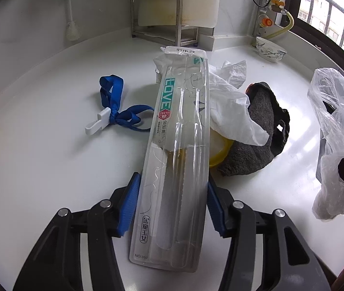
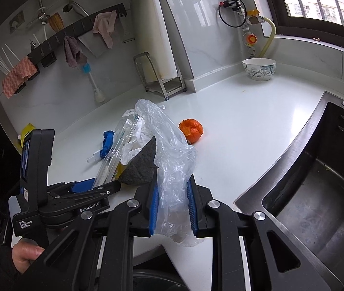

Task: Collect trash
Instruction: 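Lift the bag with the right tool while the left tool grasps the toothbrush package, then carry the bag and toothbrush package over the grey bin with both tools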

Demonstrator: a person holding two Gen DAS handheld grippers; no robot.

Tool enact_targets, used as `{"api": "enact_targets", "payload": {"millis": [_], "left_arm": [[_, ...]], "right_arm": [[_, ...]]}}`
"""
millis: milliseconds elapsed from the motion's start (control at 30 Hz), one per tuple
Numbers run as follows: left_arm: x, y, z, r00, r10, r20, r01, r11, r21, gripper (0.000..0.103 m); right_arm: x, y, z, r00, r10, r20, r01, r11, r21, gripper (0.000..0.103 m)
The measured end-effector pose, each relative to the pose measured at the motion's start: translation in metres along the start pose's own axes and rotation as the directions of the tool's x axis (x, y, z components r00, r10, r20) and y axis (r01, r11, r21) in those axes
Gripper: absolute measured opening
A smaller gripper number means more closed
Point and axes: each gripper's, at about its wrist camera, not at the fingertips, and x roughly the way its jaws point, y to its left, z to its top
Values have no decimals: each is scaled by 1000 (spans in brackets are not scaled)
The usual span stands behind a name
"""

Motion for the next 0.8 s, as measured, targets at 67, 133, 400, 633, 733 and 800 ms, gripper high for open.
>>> {"api": "enact_targets", "payload": {"millis": [67,133,400,633,733,800], "left_arm": [[-5,2,-1,1000,2,18,-2,1000,-6,50],[-12,3,-2,999,8,37,-8,1000,-10,50],[-38,17,-14,995,44,92,-41,998,-39,50],[-64,23,-32,991,67,117,-61,997,-50,50],[-74,25,-40,990,68,125,-61,997,-56,49],[-82,26,-45,989,66,134,-58,996,-61,49]], "right_arm": [[-2,0,-2,1000,0,-4,0,1000,2,20],[-3,1,-4,1000,0,-10,0,1000,3,20],[-11,8,-20,999,3,-33,-3,1000,10,20],[-23,19,-35,999,11,-49,-11,1000,7,20],[-29,23,-41,998,11,-55,-11,1000,9,20],[-34,26,-45,998,10,-55,-9,1000,9,20]]}}
